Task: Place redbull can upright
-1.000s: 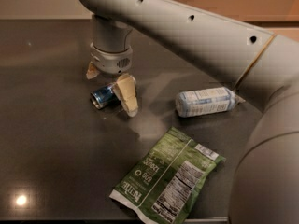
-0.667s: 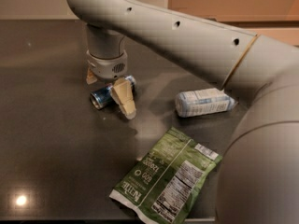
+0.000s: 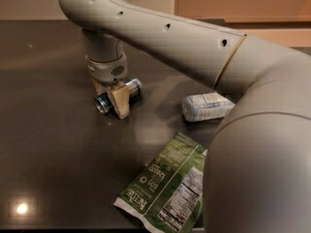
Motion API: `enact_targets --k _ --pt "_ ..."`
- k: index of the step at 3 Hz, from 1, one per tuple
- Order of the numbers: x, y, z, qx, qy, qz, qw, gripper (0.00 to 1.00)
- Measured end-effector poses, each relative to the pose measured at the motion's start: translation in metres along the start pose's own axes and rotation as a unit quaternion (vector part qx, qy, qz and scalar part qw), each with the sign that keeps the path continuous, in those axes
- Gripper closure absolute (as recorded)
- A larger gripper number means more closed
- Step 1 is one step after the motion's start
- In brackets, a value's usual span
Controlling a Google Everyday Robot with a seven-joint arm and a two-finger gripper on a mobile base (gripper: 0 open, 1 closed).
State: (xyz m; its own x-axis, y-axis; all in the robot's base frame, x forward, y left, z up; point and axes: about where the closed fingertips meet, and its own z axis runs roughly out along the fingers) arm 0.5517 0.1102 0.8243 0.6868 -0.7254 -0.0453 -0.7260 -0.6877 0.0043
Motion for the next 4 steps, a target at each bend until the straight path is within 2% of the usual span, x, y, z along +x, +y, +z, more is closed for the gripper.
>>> enact_targets --k 1,2,3,4 --pt "0.004 -0.004 -0.006 -0.004 -0.007 0.009 0.9999 0.61" --pt "0.014 -0.004 -0.027 0.007 -0.05 0.032 0.9982 0.84" --pt "0.02 0.0 -0.068 0.047 -0.137 0.065 0.9873 1.0" --pt "0.025 0.013 -0.106 0.094 -0.231 0.104 0.9629 1.0"
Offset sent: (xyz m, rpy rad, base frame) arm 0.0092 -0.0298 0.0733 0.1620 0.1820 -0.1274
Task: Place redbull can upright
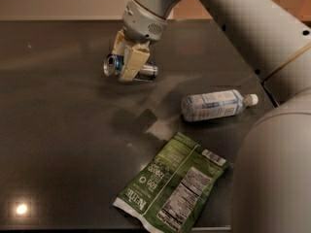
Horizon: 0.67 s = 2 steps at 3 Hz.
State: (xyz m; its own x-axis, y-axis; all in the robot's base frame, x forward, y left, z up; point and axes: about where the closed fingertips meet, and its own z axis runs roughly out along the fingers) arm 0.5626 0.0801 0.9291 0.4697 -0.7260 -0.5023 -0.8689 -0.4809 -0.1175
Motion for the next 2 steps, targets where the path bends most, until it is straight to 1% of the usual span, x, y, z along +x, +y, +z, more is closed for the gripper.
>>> enact_targets --k 1,2 --pt "-0.015 0.017 -0.027 0.029 -0.104 0.026 0.9938 1.0" --pt "-0.021 0.03 -0.036 0.034 -0.185 0.052 0.9807 1.0"
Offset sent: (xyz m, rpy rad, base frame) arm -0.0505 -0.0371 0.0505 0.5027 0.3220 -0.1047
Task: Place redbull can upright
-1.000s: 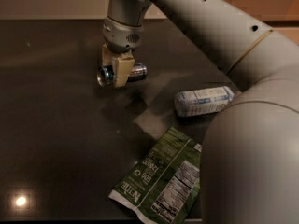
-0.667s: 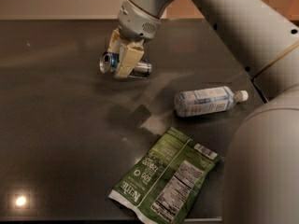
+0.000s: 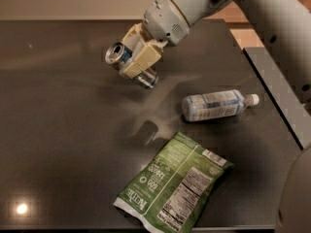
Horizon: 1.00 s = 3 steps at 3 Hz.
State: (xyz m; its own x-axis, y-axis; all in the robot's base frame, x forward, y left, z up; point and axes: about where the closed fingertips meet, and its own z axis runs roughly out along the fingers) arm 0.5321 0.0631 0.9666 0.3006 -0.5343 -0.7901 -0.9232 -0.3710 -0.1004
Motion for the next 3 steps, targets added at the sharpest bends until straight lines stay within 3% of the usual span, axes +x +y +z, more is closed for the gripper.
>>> enact_targets --k 1,3 --pt "-0.002 0.007 0.001 -0.005 -0.067 0.022 0.9975 1.0" --pt "-0.001 0.01 0.011 -0.017 -0.151 0.051 0.9871 1.0"
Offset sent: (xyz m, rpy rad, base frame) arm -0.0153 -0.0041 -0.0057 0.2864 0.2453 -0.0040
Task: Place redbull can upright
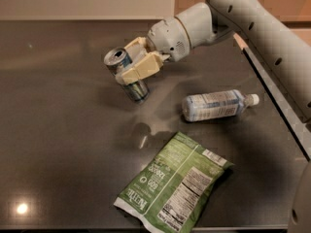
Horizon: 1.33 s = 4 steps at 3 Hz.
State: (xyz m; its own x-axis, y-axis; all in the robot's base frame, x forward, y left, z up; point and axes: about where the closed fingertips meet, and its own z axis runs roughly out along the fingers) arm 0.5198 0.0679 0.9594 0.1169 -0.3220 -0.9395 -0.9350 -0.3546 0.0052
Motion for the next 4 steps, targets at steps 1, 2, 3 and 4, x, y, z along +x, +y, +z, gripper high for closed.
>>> enact_targets --k 1,2,3,4 --pt "0.005 -0.001 0.005 -0.005 -0.027 0.011 0.9996 1.0" --pt "0.011 -0.002 0.009 -0.008 -0.044 0.02 0.9988 1.0" --pt "0.017 -0.002 0.012 -0.009 -0.06 0.026 0.9978 1.0" --pt "0.024 -0.005 0.014 -0.006 -0.073 0.032 0.9968 1.0"
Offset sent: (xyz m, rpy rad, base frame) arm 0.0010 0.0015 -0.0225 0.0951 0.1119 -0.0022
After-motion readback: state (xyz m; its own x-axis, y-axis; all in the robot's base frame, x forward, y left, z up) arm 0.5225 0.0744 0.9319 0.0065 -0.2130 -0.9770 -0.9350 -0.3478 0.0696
